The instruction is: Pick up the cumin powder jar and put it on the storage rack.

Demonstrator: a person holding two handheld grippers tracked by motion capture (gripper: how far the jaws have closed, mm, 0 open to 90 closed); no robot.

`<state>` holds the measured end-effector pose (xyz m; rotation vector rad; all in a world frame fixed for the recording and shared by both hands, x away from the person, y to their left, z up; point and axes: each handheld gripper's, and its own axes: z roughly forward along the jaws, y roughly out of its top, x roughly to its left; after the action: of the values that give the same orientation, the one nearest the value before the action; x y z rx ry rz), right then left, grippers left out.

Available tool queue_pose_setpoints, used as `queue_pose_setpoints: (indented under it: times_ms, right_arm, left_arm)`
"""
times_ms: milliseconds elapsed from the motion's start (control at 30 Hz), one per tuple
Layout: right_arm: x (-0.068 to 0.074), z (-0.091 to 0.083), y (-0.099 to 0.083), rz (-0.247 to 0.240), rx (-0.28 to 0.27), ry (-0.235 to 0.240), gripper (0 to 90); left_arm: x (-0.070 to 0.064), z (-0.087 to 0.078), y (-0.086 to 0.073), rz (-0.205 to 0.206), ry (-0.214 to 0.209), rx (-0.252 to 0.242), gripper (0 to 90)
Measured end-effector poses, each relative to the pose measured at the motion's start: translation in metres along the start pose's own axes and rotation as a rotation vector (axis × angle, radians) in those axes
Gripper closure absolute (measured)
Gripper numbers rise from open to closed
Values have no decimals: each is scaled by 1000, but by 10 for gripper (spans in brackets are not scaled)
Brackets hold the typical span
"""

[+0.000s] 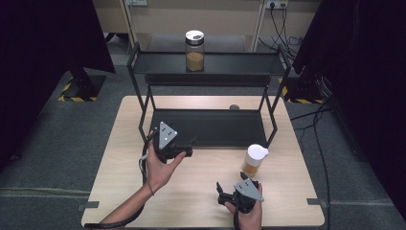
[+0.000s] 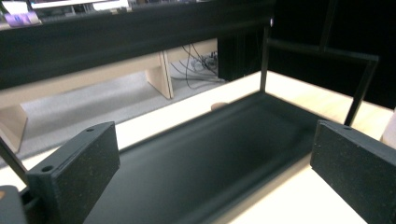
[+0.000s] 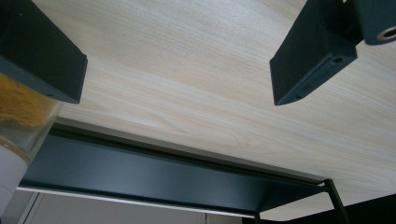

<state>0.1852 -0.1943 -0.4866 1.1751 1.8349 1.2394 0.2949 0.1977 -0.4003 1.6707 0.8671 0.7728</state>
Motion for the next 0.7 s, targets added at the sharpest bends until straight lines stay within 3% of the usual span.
queue_pose_setpoints:
  times_ms: [367,700]
  right_arm:
    - [0,0,0,1,-2,-2,41]
    - [1,0,0,0,-2,-3,41]
  left_arm:
    - [-9,1,-45,-51,-28,96,14]
    - [-10,0,-67,-100,-36,167,26]
